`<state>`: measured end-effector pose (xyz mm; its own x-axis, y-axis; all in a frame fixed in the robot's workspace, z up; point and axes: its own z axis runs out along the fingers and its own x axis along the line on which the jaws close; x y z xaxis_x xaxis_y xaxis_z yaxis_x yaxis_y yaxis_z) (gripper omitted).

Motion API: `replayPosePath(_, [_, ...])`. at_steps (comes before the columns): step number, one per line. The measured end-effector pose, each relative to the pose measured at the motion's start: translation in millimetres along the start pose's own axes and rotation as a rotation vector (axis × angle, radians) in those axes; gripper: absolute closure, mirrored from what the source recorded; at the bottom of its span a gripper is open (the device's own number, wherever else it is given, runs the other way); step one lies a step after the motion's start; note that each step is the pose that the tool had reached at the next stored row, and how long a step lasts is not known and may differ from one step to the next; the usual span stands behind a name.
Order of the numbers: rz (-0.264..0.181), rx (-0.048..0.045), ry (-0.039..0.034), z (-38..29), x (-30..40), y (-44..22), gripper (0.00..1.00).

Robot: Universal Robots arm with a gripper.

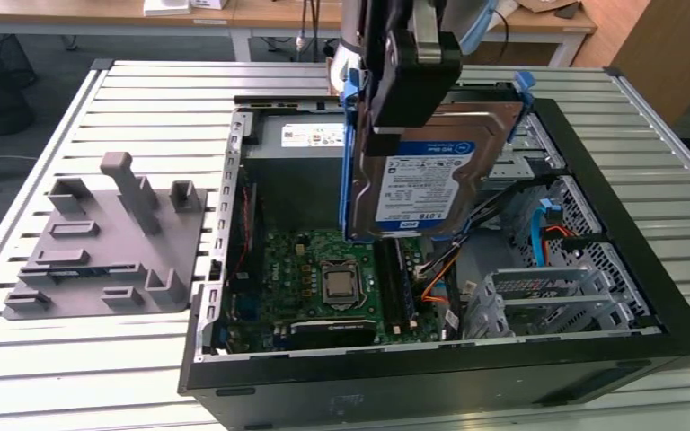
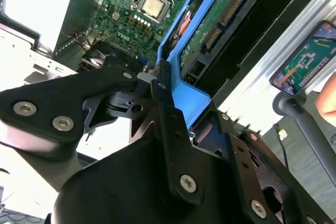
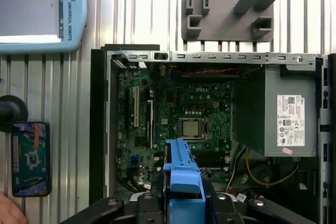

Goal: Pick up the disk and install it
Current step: 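Insert the disk into the insertion slot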

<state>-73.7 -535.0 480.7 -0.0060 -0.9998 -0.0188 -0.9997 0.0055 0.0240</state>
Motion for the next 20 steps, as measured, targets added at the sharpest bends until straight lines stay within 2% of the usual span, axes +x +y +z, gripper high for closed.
replayPosePath(5, [0.000,-0.0003,0.0000,0.7,0.6,-10.1,0.64])
replayPosePath(20, [0.000,-0.0004,0.0001,0.6,1.8,-11.3,0.64])
